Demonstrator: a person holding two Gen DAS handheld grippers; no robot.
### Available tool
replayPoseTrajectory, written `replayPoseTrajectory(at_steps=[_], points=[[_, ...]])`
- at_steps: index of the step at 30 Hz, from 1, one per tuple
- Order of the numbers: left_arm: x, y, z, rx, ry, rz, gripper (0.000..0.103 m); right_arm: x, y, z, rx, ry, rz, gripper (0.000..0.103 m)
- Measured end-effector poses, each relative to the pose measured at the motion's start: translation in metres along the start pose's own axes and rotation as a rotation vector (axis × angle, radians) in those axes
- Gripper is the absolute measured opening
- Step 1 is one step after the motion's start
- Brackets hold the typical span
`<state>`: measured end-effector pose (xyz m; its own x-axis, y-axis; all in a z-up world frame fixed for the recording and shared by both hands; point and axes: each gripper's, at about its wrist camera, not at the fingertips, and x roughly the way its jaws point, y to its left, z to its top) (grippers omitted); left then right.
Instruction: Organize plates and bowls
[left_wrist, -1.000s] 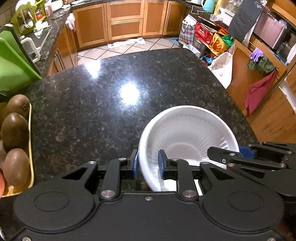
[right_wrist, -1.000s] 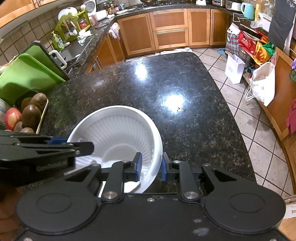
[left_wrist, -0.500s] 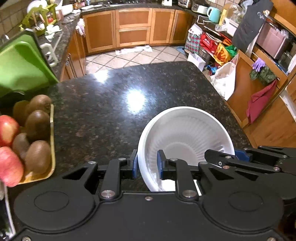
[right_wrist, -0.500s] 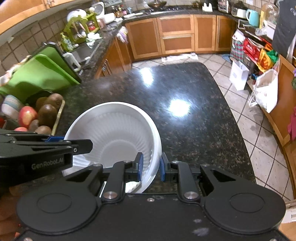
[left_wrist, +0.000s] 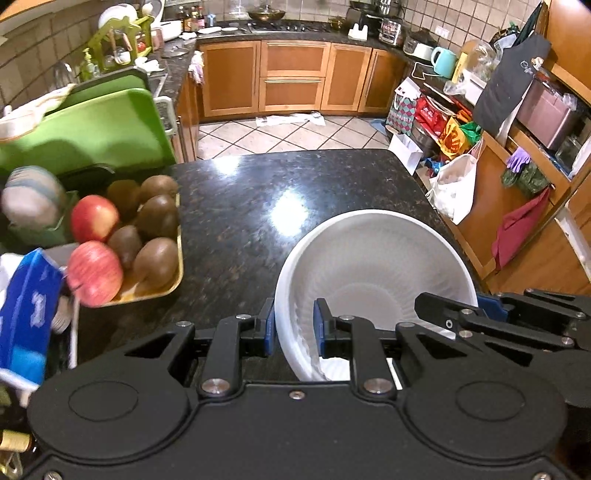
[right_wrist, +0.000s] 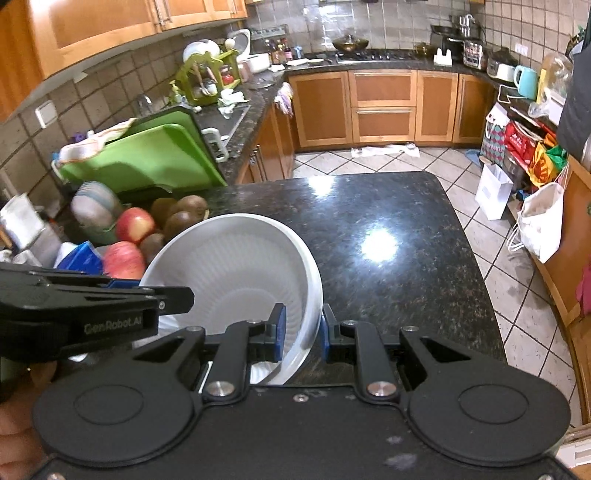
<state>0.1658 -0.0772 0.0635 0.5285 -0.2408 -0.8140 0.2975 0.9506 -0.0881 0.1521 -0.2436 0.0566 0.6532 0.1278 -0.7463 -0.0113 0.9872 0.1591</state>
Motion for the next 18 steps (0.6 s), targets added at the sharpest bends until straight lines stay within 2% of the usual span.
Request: replayPoseTrajectory(at_steps=[8, 18], points=[[-0.026, 0.001, -0.029, 0.02, 0.009, -0.026, 0.027, -0.037, 0.014, -0.036, 0.038, 0.007, -0.003, 0.02], [-0.034, -0.012, -0.065, 0.11, 0.064, -0.101, 0.027, -0.068, 0.017, -0.082, 0.128, 0.012, -0.07, 0.02]])
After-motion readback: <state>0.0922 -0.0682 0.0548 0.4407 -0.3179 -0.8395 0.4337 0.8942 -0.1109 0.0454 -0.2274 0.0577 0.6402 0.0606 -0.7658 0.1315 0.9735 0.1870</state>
